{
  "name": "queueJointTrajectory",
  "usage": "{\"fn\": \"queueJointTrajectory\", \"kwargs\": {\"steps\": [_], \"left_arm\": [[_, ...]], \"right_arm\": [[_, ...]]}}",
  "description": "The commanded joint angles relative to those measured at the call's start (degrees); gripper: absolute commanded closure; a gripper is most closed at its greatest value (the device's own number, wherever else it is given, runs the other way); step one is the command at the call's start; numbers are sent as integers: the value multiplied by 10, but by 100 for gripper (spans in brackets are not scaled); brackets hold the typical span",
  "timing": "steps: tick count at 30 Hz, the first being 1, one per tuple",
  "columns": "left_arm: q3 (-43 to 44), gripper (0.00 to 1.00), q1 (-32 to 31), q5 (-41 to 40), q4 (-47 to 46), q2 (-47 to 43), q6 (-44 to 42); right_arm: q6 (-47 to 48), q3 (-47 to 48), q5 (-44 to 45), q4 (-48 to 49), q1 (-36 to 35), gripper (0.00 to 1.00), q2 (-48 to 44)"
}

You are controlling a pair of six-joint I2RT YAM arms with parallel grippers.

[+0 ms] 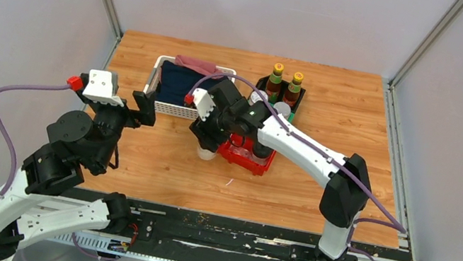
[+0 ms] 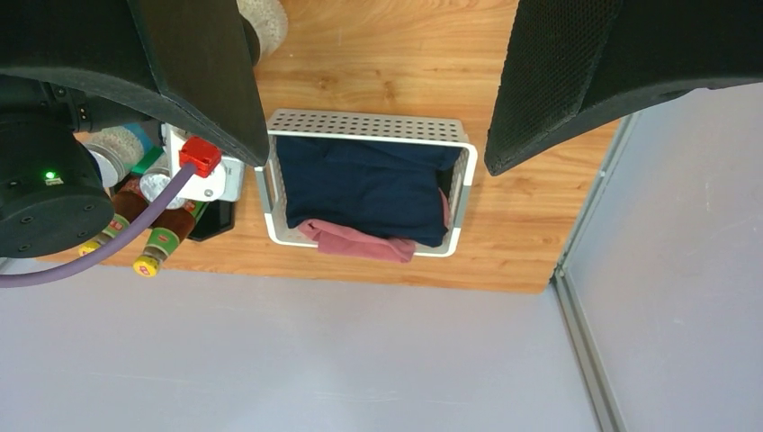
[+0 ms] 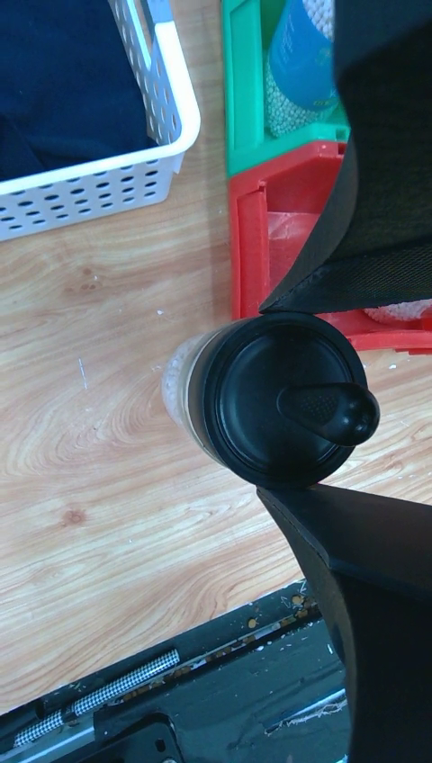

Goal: Organize the condiment bottles
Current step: Place the bottle in the storage box.

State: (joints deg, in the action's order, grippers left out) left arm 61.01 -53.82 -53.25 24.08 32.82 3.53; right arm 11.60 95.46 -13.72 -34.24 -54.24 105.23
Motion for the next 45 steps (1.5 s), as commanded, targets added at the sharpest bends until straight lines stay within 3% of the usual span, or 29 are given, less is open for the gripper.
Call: {"fn": "queueJointTrajectory", "kwargs": {"steps": [1, 26, 45], "left_arm": [[20, 6, -5, -14, -11, 4, -7], [14, 6, -4, -11, -26, 5, -28], [5, 6, -5, -1, -26, 13, -17]], "right_arm": [[12, 33, 19, -2, 4, 100, -32], [36, 33, 94, -7, 73, 100, -71], [19, -36, 111, -17, 98, 100, -99]]}}
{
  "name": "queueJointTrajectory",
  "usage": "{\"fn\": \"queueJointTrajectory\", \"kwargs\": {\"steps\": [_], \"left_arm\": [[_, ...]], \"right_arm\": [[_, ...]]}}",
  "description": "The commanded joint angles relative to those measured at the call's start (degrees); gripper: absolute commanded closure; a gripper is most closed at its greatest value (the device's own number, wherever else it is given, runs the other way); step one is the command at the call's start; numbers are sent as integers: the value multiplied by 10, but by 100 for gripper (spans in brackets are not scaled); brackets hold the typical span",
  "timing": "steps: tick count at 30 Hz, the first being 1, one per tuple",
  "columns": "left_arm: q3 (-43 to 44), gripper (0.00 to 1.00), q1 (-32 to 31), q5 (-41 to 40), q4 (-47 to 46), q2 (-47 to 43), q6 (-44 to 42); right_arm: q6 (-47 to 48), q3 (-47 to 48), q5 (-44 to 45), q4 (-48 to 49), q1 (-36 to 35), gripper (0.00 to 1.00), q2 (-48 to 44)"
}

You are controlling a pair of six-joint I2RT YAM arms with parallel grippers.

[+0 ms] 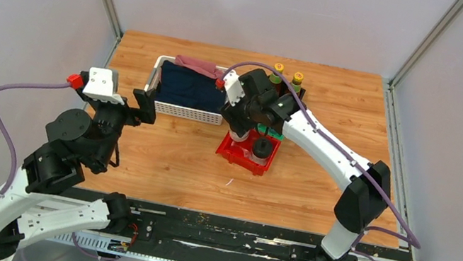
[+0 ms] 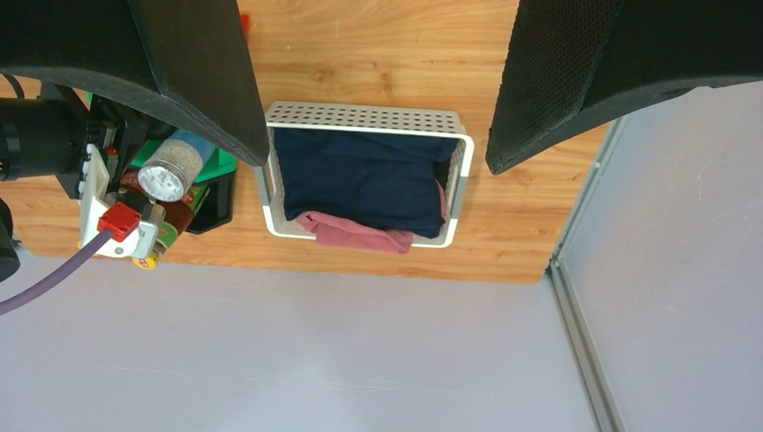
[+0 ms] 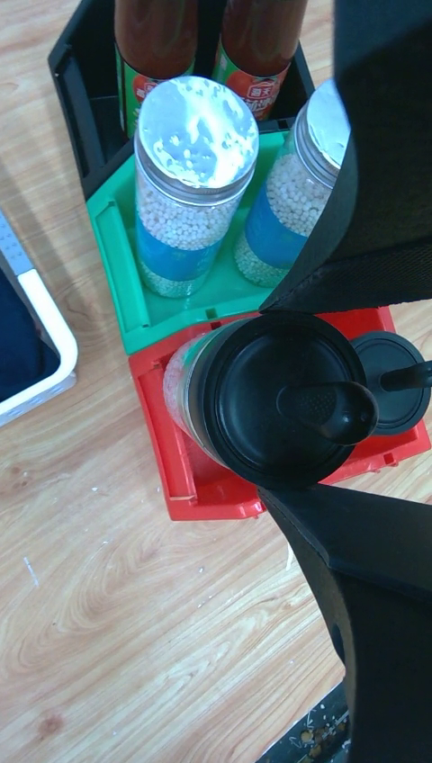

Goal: Organize the condiment bottles
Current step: Place the bottle in the storage box.

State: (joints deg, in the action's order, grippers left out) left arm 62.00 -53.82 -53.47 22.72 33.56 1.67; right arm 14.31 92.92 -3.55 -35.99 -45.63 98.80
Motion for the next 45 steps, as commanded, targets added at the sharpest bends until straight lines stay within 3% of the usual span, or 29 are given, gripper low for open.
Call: {"fn": "queueJointTrajectory", "kwargs": {"steps": [1, 45], "left_arm": [[-5, 6, -5, 2, -13, 5, 2], [-30, 6, -5, 12, -17, -5, 9]], "right_arm": [[-9, -14, 9, 0, 13, 100, -36], [-25, -108, -44, 68, 22, 100, -15]]}}
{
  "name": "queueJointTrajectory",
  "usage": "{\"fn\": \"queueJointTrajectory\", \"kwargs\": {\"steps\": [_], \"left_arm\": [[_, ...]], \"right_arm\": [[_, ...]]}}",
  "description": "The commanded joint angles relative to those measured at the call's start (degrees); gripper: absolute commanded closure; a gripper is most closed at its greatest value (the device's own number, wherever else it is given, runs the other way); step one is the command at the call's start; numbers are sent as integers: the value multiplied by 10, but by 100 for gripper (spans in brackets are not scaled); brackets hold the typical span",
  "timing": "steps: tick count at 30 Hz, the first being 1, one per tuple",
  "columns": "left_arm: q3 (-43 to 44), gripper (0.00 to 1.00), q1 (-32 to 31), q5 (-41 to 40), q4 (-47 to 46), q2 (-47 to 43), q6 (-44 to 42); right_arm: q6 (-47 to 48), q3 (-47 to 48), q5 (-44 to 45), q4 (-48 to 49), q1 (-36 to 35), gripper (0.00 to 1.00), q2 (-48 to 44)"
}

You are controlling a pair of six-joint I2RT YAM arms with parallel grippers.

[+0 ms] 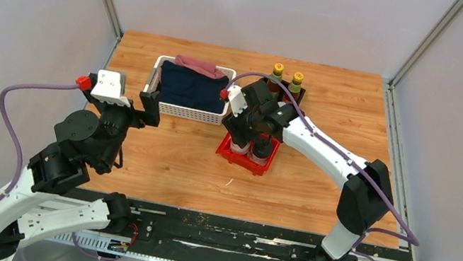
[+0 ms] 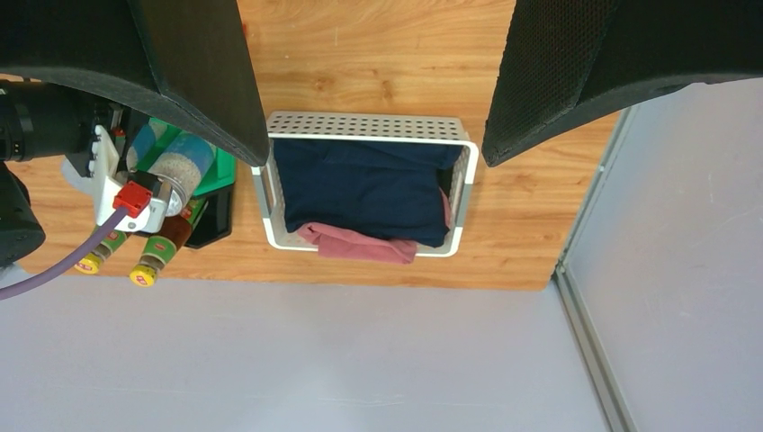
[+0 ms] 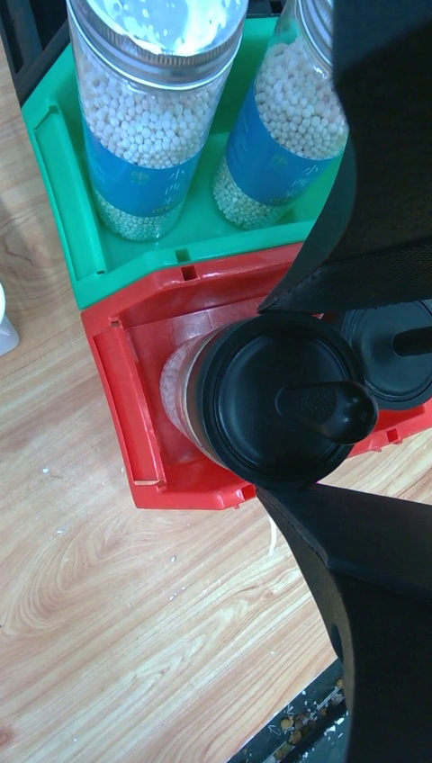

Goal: Organize the condiment bottles
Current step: Place the bottle in the storage box.

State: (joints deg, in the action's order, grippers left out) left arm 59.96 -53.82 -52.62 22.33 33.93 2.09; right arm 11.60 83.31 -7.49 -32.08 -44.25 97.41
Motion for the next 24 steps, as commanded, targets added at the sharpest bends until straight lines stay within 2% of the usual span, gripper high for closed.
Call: {"fn": "queueJointTrajectory", "kwargs": {"steps": [1, 14, 24], "left_arm": [[-11, 6, -5, 5, -14, -10, 5], [-20, 6, -4, 11, -15, -16, 7], [-20, 6, -4, 11, -12, -15, 9]], "right_arm": [[6, -16, -3, 32, 8, 100, -2], [27, -76, 10, 99, 10, 100, -25], [26, -83, 15, 105, 10, 100, -18]]}}
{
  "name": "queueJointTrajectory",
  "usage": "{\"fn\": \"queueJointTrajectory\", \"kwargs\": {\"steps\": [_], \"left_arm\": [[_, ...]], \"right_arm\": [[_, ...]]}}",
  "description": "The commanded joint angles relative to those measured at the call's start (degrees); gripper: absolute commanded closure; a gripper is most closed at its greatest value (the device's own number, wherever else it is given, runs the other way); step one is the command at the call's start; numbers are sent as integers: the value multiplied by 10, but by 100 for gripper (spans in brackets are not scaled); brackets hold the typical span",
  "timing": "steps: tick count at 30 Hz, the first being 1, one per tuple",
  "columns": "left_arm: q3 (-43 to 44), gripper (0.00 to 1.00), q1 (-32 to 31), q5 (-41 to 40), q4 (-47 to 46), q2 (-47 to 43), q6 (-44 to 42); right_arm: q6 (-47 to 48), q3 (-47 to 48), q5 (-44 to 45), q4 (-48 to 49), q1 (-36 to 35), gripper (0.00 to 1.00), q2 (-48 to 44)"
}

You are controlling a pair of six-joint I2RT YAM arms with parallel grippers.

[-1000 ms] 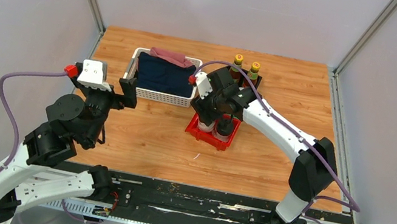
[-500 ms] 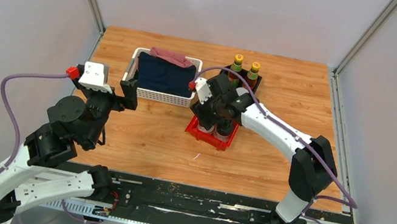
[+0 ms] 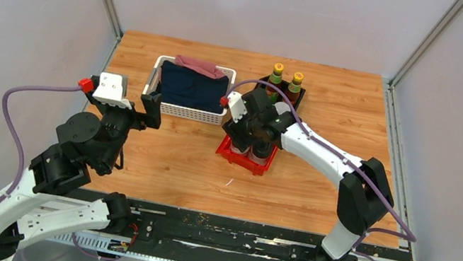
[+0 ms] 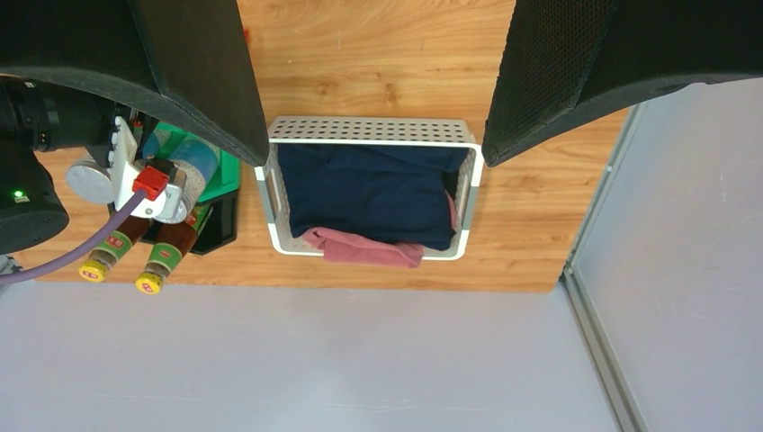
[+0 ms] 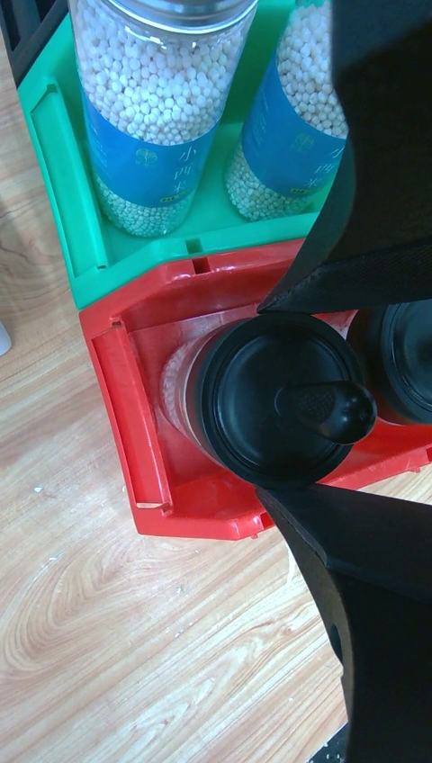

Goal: Organize the condiment bottles
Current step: Place the bottle in the storage box.

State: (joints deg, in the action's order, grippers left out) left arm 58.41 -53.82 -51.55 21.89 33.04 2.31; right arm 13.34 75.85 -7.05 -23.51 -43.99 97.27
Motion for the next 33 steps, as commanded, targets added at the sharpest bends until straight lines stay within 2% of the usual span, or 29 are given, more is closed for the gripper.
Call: {"fn": "queueJointTrajectory", "kwargs": {"steps": [1, 5, 9, 10, 13, 25, 33], "left_arm": [[-5, 6, -4, 0, -7, -6, 7], [-4, 5, -5, 0, -7, -6, 7], [-2, 5, -4, 0, -6, -3, 7], [-2, 5, -5, 0, -6, -3, 7], [-1, 5, -4, -1, -7, -1, 6], [3, 5, -4, 0, -5, 5, 7], [3, 4, -5, 0, -3, 8, 8]], "right_arm": [[8, -8, 11, 20, 7, 97, -16], [7, -6, 13, 16, 7, 67, -12], [5, -1, 13, 9, 7, 45, -8], [5, 1, 13, 7, 7, 42, -8], [5, 5, 10, 3, 7, 36, -3], [2, 26, -2, -13, 7, 27, 0], [2, 39, -2, -19, 6, 15, 3]]}}
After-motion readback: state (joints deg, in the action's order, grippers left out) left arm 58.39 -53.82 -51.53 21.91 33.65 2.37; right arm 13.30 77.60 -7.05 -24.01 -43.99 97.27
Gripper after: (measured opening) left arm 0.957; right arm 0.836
